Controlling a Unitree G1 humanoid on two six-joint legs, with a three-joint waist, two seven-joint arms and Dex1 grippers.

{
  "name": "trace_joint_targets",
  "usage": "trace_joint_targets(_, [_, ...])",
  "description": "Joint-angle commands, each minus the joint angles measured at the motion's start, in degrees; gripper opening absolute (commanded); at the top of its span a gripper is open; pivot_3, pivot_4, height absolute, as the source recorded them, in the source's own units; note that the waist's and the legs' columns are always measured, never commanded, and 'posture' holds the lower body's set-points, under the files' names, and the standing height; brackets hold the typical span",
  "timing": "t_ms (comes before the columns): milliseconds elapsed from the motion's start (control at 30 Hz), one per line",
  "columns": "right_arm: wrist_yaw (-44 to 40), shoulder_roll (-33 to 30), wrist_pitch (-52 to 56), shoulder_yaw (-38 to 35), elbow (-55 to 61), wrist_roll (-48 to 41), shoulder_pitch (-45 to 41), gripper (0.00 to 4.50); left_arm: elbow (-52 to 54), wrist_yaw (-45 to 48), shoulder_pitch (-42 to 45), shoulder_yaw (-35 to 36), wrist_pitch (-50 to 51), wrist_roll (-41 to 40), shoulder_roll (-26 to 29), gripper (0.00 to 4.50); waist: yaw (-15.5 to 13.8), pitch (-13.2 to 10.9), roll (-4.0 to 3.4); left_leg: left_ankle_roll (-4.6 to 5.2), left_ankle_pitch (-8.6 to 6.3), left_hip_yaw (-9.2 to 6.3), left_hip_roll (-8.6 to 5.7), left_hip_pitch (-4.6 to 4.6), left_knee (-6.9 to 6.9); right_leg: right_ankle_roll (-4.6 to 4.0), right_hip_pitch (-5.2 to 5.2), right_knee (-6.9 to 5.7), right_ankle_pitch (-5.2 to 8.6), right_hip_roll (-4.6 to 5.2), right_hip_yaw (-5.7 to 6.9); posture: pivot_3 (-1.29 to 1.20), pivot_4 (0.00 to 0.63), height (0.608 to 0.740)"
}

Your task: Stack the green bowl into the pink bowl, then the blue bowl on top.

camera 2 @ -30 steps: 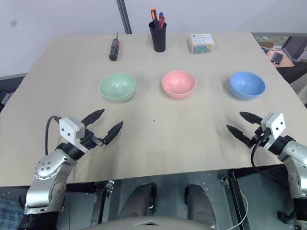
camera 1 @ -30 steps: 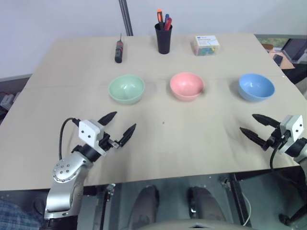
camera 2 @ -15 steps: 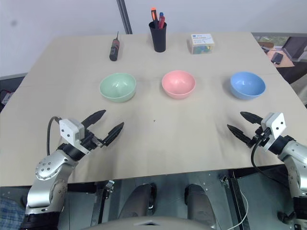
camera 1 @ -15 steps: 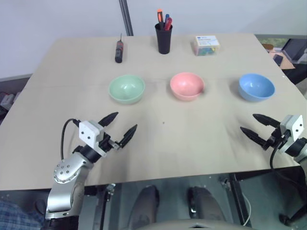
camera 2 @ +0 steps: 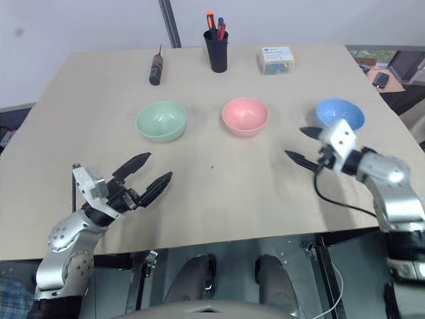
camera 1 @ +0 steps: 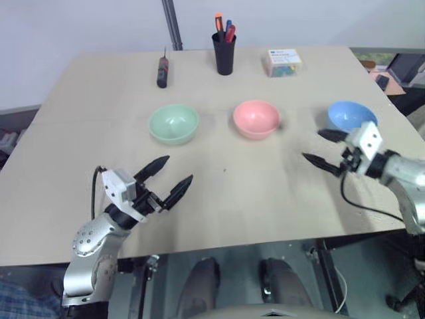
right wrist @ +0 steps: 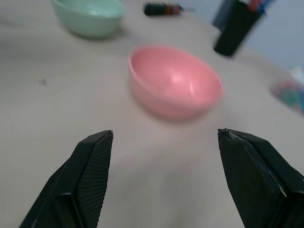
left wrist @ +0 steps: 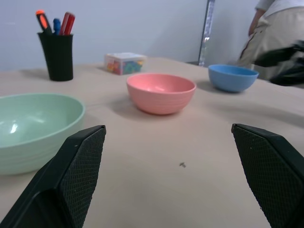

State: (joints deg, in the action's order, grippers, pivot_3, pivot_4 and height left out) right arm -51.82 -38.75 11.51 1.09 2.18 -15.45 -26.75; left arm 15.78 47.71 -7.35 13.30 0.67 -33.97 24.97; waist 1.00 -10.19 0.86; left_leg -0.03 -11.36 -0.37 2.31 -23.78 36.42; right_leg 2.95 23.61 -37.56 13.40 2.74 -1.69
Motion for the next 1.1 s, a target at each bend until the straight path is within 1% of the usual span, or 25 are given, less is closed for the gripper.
trace_joint_targets(33, [0.37,3.43,1.14,6.36,-2.94,4.94,-7.93,3.70,2.36,0.55,0.90,1.04,-0.65,-2.08,-0.10,4.50,-0.14,0.00,0.01,0.00,0.00,-0.03,0.00,-0.01,0.00,-0.06,0.00,0.00,-0.04,-0.01,0.03,0.00,0.150,0.740])
trace_joint_targets(167, [0.10,7.83,1.95,10.65,-10.49,8.38,-16.00,3.70,3.42,-0.32,1.02,0.92,0.26,-2.46,-0.02,4.50,-0.44,-0.01,0.04,0.00,0.00,-0.04,-0.03,-0.09,0.00,-0.16,0.00,0.04,-0.09,0.02,0.04,0.00,0.150,0.740])
trace_joint_targets(233, [-0.13,9.95,-0.10,12.76,-15.89,10.90,-20.19,3.70,3.59,-0.54,0.86,0.90,-0.13,-2.16,-0.12,4.50,-0.30,-0.02,0.05,0.00,0.00,-0.03,-0.03,-0.11,0.00,-0.16,0.00,0.07,-0.10,0.03,0.03,0.00,0.150,0.740])
trace_joint_targets(400, [-0.48,14.05,-0.65,17.34,-29.50,17.01,-29.15,3.70,5.61,-1.51,-0.34,0.77,-0.22,-2.26,-0.55,4.50,-0.06,-0.02,0.05,0.00,0.00,-0.05,-0.01,-0.07,-0.04,-0.17,0.05,-0.03,-0.10,0.00,0.06,0.00,0.150,0.740])
trace_joint_targets(733, [-1.55,19.44,-2.35,20.74,-46.20,23.28,-36.42,3.70,7.34,-2.82,-0.97,0.98,-0.18,-2.48,-0.66,4.50,0.09,-0.03,0.03,0.00,0.00,-0.03,-0.01,-0.08,-0.07,-0.17,0.08,-0.04,-0.10,0.00,0.05,0.00,0.150,0.740])
trace_joint_targets(800, [-1.67,19.96,-3.31,20.76,-47.75,24.08,-36.95,3.17,7.22,-2.66,-0.86,1.14,-0.29,-2.48,-0.43,4.50,0.13,-0.03,0.03,0.00,0.00,-0.03,-0.01,-0.08,-0.07,-0.17,0.09,-0.05,-0.10,0.00,0.05,0.00,0.150,0.740])
trace_joint_targets(833, [-1.93,20.05,-3.91,20.80,-48.06,24.34,-37.03,3.12,7.23,-2.59,-0.86,1.25,-0.35,-2.42,-0.26,4.50,0.10,-0.03,0.03,0.00,0.00,-0.03,-0.01,-0.08,-0.07,-0.17,0.09,-0.05,-0.10,0.00,0.05,0.00,0.150,0.740])
trace_joint_targets(867, [-2.14,20.16,-4.45,20.71,-48.34,24.56,-37.09,2.59,7.22,-2.56,-0.86,1.34,-0.39,-2.35,-0.12,4.50,0.11,-0.03,0.03,0.00,0.00,-0.03,-0.01,-0.08,-0.08,-0.17,0.09,-0.04,-0.10,0.01,0.05,0.00,0.150,0.740])
trace_joint_targets(900, [-2.33,20.30,-4.73,20.54,-48.34,24.66,-37.01,2.18,7.22,-2.59,-0.93,1.44,-0.36,-2.38,-0.05,4.50,0.12,-0.03,0.03,0.00,0.00,-0.02,-0.01,-0.08,-0.08,-0.17,0.09,-0.04,-0.10,0.01,0.05,0.00,0.150,0.740])
trace_joint_targets(967, [-2.46,20.53,-4.98,20.24,-48.00,24.77,-36.73,1.72,7.25,-2.68,-1.08,1.49,-0.35,-2.26,0.09,4.50,0.15,-0.03,0.03,0.00,0.00,-0.02,-0.01,-0.08,-0.08,-0.17,0.09,-0.04,-0.10,0.01,0.05,0.00,0.150,0.740])
trace_joint_targets(1000, [-2.52,20.60,-5.00,20.18,-47.67,24.82,-36.51,1.22,7.31,-2.73,-1.13,1.45,-0.37,-2.21,0.10,4.50,0.17,-0.03,0.03,0.00,0.00,-0.03,-0.01,-0.08,-0.08,-0.17,0.09,-0.05,-0.10,0.00,0.05,0.00,0.150,0.740])
trace_joint_targets(1033, [-2.73,20.62,-5.02,20.19,-47.32,24.88,-36.27,0.91,7.44,-2.83,-1.14,1.34,-0.30,-2.22,0.08,4.50,0.18,-0.03,0.03,0.00,0.00,-0.03,-0.01,-0.08,-0.08,-0.17,0.10,-0.05,-0.10,0.00,0.05,0.00,0.150,0.740])
trace_joint_targets(1100, [-2.98,20.60,-5.33,20.11,-46.65,24.96,-35.77,0.15,7.65,-3.00,-1.08,1.09,-0.25,-2.22,-0.06,4.50,0.19,-0.04,0.03,0.00,0.00,-0.03,-0.01,-0.08,-0.08,-0.17,0.10,-0.06,-0.10,0.00,0.05,0.00,0.150,0.740])
